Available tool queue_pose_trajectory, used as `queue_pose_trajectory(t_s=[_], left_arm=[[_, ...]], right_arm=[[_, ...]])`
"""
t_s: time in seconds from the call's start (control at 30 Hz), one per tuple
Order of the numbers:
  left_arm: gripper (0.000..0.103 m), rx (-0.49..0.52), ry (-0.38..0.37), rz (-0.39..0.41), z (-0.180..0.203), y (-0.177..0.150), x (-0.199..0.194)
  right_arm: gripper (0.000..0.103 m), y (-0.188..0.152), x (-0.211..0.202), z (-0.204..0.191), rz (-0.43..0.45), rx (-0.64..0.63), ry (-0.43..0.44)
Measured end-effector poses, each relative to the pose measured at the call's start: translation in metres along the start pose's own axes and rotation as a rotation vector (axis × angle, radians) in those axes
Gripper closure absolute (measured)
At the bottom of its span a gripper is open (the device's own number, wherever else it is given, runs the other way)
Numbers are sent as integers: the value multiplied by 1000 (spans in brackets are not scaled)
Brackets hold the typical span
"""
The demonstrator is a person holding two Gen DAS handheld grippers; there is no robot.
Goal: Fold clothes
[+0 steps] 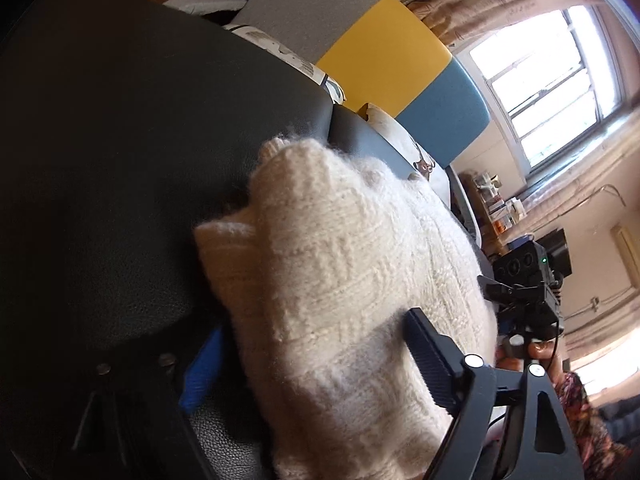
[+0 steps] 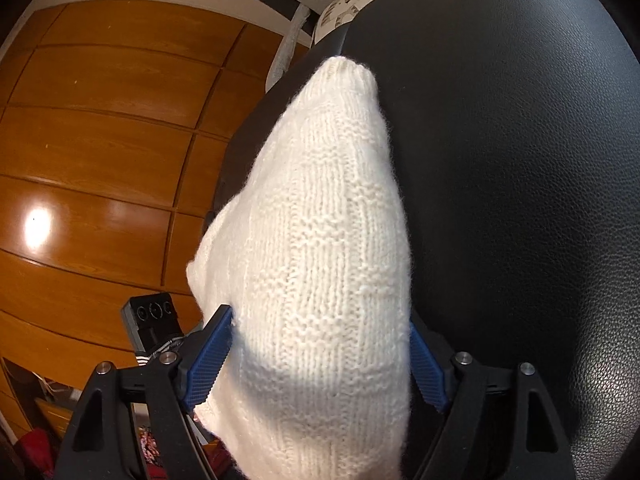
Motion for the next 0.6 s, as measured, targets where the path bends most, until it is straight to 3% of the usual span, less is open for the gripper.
queue_pose_trajectory(t_s=[0.17,0.43,0.6], left_arm=[[28,-10,5,4,-2,2,2],[47,-45,-17,-5,-1,2,7],[60,10,13,7,13,1,4]], right_arm=[[23,-7,-4,3,18,-16,3],[38,-13,-11,3,59,-4,-39],[47,-26,-24,-4,116,-8,-98]])
Point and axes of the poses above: each gripper's, at about its wrist camera, not at the fingertips, and x roughly the way its jaws point, z to its right, y to its top, the point moved 1 cm from there along x, roughly the way its jaws point, and after that the axes turned 12 degrees about -y, right-handed, at the moved point
